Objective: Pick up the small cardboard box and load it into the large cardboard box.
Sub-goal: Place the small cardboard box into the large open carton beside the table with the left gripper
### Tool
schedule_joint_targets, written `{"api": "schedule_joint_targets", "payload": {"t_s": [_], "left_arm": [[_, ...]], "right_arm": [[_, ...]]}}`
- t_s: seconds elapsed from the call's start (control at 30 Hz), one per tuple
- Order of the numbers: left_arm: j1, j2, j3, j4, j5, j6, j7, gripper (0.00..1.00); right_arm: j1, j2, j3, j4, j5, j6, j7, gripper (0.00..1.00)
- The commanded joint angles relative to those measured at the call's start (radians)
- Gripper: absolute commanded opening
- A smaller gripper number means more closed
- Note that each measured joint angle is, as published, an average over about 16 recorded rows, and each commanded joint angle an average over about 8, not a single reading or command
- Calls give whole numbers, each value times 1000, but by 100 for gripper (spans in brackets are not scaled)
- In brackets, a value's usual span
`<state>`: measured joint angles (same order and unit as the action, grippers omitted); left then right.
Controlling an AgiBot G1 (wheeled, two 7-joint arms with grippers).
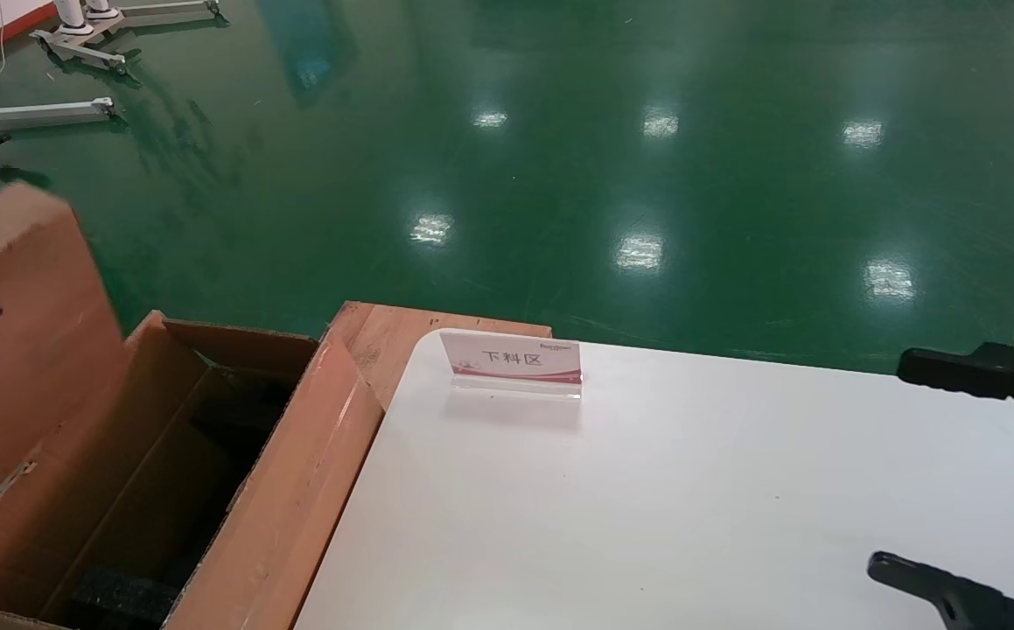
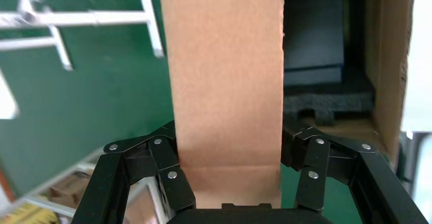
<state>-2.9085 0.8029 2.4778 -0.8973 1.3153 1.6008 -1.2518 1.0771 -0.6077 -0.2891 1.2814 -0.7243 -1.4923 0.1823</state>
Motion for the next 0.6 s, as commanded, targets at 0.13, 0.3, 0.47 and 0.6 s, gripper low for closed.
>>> {"api": "schedule_joint_targets", "payload": {"t_s": [0.13, 0.3, 0.47, 0.6], "left_arm": [[6, 4, 106, 34, -92, -11, 15, 0], [20, -17, 143, 30, -158, -26, 6, 0], [39, -57, 157, -5, -195, -47, -18, 0], [54, -90, 160, -38, -201, -75, -46, 0]], "right_arm": [[0, 0, 0, 0, 0, 0, 0, 100], [0, 0, -1, 0, 0, 0, 0, 100], [0, 0, -1, 0, 1, 0, 0, 100], [0, 0, -1, 0, 1, 1, -1, 100]]}}
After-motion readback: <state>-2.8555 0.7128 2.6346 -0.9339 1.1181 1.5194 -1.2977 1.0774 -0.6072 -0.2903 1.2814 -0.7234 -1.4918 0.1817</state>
